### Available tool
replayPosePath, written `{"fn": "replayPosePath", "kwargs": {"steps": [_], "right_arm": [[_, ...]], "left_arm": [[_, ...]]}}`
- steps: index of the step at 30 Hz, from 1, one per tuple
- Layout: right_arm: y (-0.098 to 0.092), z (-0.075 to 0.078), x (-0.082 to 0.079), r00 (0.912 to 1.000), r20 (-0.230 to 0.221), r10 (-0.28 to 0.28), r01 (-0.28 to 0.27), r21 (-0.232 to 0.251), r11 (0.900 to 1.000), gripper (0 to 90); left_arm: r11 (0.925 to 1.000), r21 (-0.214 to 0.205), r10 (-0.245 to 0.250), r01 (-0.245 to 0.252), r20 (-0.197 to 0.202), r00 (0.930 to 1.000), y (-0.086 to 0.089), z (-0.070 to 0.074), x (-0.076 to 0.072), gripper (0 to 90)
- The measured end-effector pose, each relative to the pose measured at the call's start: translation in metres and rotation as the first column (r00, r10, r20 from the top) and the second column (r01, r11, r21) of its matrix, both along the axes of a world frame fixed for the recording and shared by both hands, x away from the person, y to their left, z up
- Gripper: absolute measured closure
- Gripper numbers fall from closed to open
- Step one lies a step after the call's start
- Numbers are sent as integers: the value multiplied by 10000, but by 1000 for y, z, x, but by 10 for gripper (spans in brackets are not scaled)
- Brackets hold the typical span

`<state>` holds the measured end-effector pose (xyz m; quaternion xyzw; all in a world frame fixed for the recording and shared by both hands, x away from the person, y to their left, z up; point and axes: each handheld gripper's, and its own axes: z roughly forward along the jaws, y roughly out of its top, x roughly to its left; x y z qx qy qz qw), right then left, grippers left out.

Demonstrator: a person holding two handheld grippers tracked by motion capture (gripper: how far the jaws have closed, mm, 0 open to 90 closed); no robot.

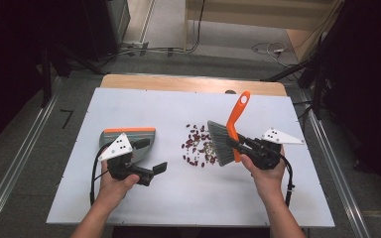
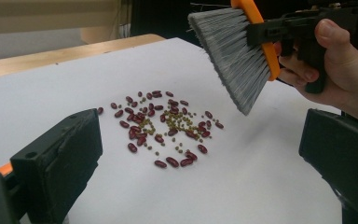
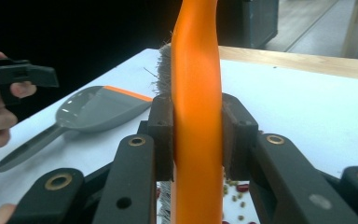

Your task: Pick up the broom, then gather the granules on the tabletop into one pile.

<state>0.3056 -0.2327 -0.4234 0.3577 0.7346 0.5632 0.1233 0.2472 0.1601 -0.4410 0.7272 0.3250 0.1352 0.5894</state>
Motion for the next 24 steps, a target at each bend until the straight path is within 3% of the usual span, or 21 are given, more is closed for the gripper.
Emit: {"fn": "replayPosePath", "kwargs": {"steps": [7, 9, 24], "right_arm": [[-10, -1, 7, 9982, -130, -590, 589, -127, 9982, 681], [-14, 0, 10, 9952, -154, -965, 959, -354, 9948, 681], [-28, 2, 35, 9862, -66, -1653, 1631, -1275, 9783, 681]], "left_arm": [[9998, 125, 180, -180, 40, 9998, 9, -2, -4, 0], [9993, 265, 264, -265, 59, 9996, 13, -2, -5, 0], [9942, 453, 983, -980, -53, 9951, 32, -16, -24, 0]]}}
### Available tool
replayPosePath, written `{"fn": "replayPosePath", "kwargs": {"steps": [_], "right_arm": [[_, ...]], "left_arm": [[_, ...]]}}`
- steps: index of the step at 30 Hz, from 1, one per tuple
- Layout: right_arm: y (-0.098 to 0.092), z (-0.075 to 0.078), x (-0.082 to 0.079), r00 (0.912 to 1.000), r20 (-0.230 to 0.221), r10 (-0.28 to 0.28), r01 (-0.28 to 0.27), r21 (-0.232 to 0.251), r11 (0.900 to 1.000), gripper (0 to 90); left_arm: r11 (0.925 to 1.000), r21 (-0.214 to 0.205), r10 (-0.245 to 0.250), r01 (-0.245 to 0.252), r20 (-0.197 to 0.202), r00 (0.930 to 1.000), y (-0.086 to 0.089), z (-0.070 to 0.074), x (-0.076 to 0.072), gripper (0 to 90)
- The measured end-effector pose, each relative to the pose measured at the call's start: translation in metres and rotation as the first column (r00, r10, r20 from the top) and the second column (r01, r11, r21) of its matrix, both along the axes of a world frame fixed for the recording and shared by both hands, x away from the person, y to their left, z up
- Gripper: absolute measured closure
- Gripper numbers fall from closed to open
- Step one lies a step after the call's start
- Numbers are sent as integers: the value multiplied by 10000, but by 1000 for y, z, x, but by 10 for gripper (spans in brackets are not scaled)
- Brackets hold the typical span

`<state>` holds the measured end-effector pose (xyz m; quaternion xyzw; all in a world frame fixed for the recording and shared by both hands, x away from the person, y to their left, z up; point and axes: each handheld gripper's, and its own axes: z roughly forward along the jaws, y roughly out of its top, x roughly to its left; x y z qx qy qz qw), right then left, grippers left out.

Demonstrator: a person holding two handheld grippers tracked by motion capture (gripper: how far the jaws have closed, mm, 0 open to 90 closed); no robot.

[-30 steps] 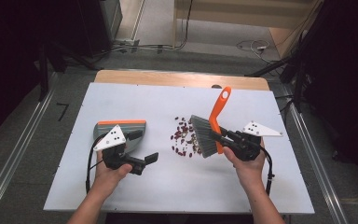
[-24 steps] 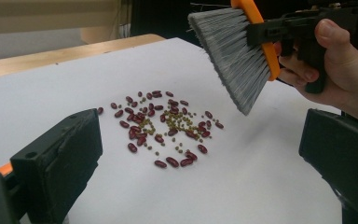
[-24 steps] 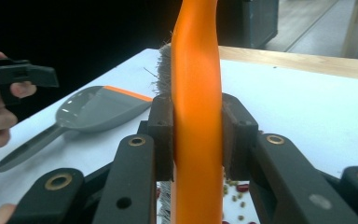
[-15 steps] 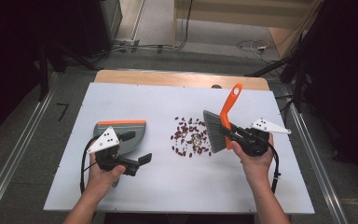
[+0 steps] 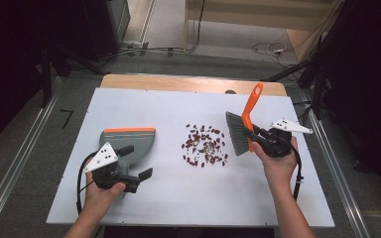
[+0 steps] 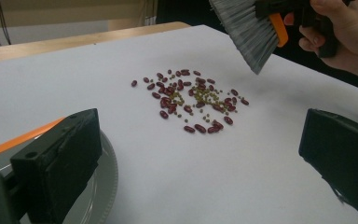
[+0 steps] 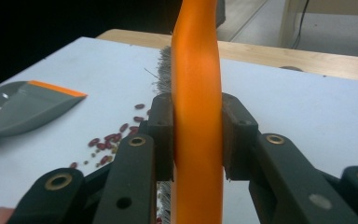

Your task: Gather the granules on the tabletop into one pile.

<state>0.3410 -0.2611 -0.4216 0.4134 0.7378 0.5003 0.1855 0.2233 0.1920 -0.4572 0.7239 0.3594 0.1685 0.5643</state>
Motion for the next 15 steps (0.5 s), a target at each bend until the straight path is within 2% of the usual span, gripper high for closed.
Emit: {"fn": "replayPosePath", "kwargs": {"steps": [4, 6, 9, 11, 15], "right_arm": [[1, 3, 9, 9999, -92, -67, 63, -382, 9993, 681], [1, 2, 15, 9999, -26, 127, -128, -587, 9982, 681], [5, 0, 23, 9987, -314, 394, -430, -1235, 9914, 681], [8, -2, 28, 9974, -568, 449, -522, -1354, 9894, 680], [16, -4, 37, 9967, -765, 280, -431, -2040, 9780, 680]], "left_arm": [[9996, -47, 275, -275, 24, 9996, 6, -1, -3, 0], [9992, -25, 410, -410, 7, 9992, 9, -3, -4, 0], [9984, -52, 563, -563, -20, 9984, 13, -5, -4, 0], [9979, -104, 634, -635, -29, 9980, 15, -5, -3, 0], [9976, -112, 684, -684, -37, 9977, 17, -6, -1, 0]]}}
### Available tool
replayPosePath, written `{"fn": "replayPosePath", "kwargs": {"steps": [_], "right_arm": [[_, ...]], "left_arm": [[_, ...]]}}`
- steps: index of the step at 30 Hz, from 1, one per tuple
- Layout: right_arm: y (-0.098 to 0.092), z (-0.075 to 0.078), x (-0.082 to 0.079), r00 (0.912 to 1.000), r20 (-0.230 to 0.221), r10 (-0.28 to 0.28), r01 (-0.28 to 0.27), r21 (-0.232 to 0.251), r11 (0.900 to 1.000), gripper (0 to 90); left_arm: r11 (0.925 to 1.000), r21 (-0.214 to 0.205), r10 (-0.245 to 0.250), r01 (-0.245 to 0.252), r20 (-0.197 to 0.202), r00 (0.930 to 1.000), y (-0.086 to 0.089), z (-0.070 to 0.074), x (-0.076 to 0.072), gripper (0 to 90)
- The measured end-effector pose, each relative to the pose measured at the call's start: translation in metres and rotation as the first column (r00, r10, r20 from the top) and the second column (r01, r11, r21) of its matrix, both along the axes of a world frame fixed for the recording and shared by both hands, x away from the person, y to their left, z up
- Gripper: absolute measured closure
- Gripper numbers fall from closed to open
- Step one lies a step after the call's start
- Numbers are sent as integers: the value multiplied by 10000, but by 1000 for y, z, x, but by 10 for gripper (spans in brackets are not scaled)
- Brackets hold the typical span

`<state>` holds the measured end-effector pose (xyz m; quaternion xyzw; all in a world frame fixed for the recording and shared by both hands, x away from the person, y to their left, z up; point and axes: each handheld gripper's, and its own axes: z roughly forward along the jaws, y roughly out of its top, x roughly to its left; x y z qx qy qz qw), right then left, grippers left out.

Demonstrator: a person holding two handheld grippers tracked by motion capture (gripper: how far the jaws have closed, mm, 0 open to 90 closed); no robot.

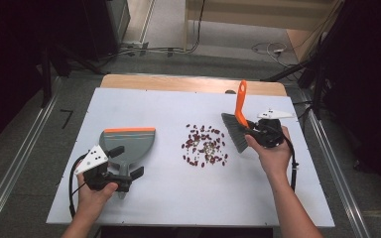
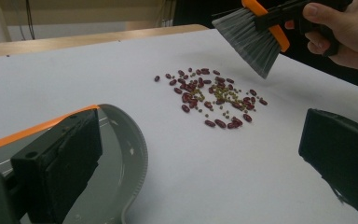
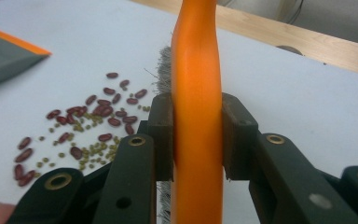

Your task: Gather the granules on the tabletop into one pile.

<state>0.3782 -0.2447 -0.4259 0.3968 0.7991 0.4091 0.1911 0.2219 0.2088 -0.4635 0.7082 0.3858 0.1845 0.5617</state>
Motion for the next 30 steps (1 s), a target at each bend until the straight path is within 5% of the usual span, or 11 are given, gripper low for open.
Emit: {"fn": "replayPosePath", "kwargs": {"steps": [7, 17, 20, 23, 26, 30], "right_arm": [[12, -1, 18, 9995, -237, -204, 177, -1090, 9939, 681], [28, 0, 40, 9981, -298, -532, 439, -2544, 9661, 681], [36, -1, 44, 9978, -271, -611, 500, -3035, 9515, 681], [49, -5, 46, 9969, 158, -766, 765, -4025, 9122, 680], [59, -8, 49, 9976, 179, -672, 682, -4412, 8948, 680], [70, -12, 51, 9988, 17, -485, 440, -4564, 8887, 682]], "left_arm": [[10000, 39, 68, -68, 29, 10000, 0, 0, 0, 0], [9999, 44, 152, -153, 92, 9998, 2, 1, -3, 0], [9999, 2, 149, -149, 98, 9998, 3, 1, -3, 0], [9999, -38, 135, -135, 88, 9999, 3, 0, -2, 0], [9999, -18, 132, -132, 81, 9999, 3, 0, -3, 0], [9999, -34, 147, -146, 73, 9999, 4, 0, -3, 0]]}}
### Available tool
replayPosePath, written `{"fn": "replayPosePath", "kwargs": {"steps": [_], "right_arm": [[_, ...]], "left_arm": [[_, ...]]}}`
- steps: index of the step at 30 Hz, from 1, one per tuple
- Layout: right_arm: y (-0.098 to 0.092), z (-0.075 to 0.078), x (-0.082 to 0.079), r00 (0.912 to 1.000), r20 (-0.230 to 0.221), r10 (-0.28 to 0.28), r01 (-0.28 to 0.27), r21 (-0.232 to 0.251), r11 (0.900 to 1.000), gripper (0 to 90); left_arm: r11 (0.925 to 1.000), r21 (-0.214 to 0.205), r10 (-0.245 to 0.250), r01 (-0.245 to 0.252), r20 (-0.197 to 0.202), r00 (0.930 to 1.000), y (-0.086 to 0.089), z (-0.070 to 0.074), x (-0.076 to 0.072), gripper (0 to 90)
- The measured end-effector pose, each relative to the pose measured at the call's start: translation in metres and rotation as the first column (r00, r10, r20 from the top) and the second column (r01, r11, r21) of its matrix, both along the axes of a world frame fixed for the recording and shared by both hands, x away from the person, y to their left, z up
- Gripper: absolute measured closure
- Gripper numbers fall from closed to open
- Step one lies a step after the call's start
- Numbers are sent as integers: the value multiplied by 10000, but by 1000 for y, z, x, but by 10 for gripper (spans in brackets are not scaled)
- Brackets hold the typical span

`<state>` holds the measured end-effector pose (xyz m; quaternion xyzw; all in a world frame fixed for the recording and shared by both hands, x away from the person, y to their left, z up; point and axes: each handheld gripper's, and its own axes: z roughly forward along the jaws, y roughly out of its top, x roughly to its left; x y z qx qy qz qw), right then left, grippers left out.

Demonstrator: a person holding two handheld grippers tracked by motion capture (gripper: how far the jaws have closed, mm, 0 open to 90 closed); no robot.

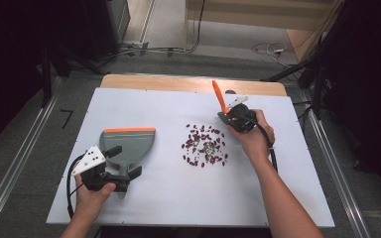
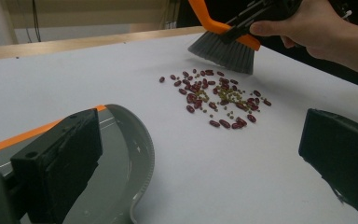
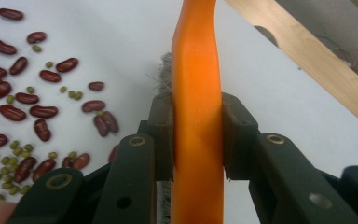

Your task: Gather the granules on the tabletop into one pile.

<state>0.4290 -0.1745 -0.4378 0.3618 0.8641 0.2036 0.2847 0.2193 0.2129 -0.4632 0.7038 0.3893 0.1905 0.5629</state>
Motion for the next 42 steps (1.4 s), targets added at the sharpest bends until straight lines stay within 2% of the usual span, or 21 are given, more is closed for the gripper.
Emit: {"fn": "replayPosePath", "kwargs": {"steps": [2, 3, 4, 6, 11, 18, 20, 23, 34, 35, 39, 42], "right_arm": [[5, -3, 0, 9998, -172, 102, -99, 151, 9998, 684], [6, -4, 0, 9991, -375, 180, -159, 565, 9983, 686], [7, -4, -1, 9985, -518, 147, -109, 729, 9973, 687], [10, -4, -3, 9964, -798, 296, -226, 866, 9960, 692], [17, -5, -9, 9910, -1072, 802, -749, 528, 9958, 692], [18, -5, -20, 9838, -1276, 1262, -1164, 816, 9898, 691], [22, -6, -26, 9837, -1163, 1371, -1318, 526, 9899, 691], [25, -7, -34, 9816, -1070, 1579, -1550, 355, 9873, 691], [24, -4, -55, 9720, -1094, 2080, -2039, 475, 9778, 691], [22, -2, -54, 9706, -1052, 2163, -2126, 460, 9761, 691], [15, 6, -50, 9743, -873, 2075, -2003, 850, 9760, 692], [15, 12, -42, 9713, -635, 2291, -2237, 828, 9711, 692]], "left_arm": [[10000, 10, -20, 20, -9, 10000, 0, 0, 0, 0], [10000, 40, -44, 44, -15, 10000, -1, -1, 0, 0], [10000, 57, -64, 64, -9, 10000, -1, 0, 0, 0], [9999, 68, -87, 87, 8, 10000, -1, 0, -1, 0], [9999, 99, -86, 85, 18, 10000, -2, 1, -1, 0], [9999, 92, -105, 105, 20, 9999, -3, 0, -1, 0], [9999, 103, -110, 110, 7, 9999, -3, 0, -1, 0], [9998, 128, -133, 133, 19, 9999, -4, 0, 0, 0], [9997, 181, -174, 173, 44, 9998, -5, 0, -1, 0], [9997, 204, -158, 158, 40, 9999, -5, 1, -1, 0], [9998, 172, -141, 141, 52, 9999, -5, 0, -1, 0], [9998, 148, -109, 108, 64, 9999, -4, 1, -1, 0]]}}
